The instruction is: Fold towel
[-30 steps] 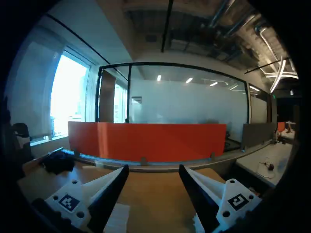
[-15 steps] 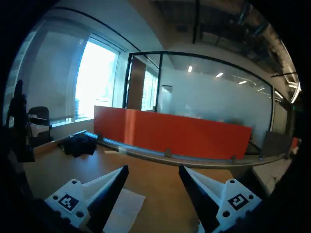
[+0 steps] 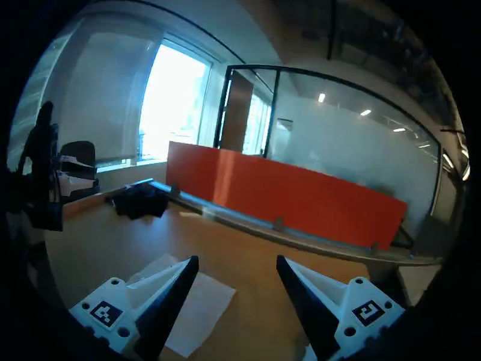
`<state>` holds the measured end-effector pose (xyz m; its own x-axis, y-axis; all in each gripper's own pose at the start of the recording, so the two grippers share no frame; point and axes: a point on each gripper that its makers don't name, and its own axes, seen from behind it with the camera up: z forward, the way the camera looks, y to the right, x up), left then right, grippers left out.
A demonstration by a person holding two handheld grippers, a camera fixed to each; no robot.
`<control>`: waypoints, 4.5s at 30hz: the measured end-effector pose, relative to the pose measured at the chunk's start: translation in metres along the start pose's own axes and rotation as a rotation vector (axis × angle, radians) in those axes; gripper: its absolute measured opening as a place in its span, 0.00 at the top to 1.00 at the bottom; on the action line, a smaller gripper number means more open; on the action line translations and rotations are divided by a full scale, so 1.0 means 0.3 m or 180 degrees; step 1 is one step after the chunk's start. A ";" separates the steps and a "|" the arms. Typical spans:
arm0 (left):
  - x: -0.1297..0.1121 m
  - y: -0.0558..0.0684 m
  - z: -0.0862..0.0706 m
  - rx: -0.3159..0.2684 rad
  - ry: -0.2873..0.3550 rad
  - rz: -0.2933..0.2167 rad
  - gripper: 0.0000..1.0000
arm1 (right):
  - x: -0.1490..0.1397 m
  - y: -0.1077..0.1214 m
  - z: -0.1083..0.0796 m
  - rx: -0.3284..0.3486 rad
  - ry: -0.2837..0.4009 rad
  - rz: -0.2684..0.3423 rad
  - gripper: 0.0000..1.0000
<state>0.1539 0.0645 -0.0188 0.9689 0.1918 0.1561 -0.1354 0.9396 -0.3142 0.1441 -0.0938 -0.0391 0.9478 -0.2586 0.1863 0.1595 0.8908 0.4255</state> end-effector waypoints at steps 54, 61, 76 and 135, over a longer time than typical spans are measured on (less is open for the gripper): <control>-0.730 0.299 0.107 -0.0705 -0.1193 0.0098 0.04 | -0.654 -0.247 0.134 0.0566 -0.1011 -0.0061 0.00; -0.813 0.330 0.108 -0.0800 -0.1347 0.0112 0.04 | -0.742 -0.278 0.142 0.0623 -0.1151 -0.0090 0.00; -0.979 0.388 0.098 -0.0954 -0.1686 0.0161 0.04 | -0.912 -0.338 0.141 0.0769 -0.1440 -0.0123 0.00; -1.099 0.450 0.068 -0.0935 -0.2075 0.0249 0.54 | -1.088 -0.414 0.097 0.1100 -0.1773 -0.0029 0.80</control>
<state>-0.1880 0.1340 -0.0937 0.6256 0.4716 0.6214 -0.0493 0.8188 -0.5719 -0.1931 -0.1309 -0.1269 0.6473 -0.5031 0.5727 -0.0192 0.7403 0.6720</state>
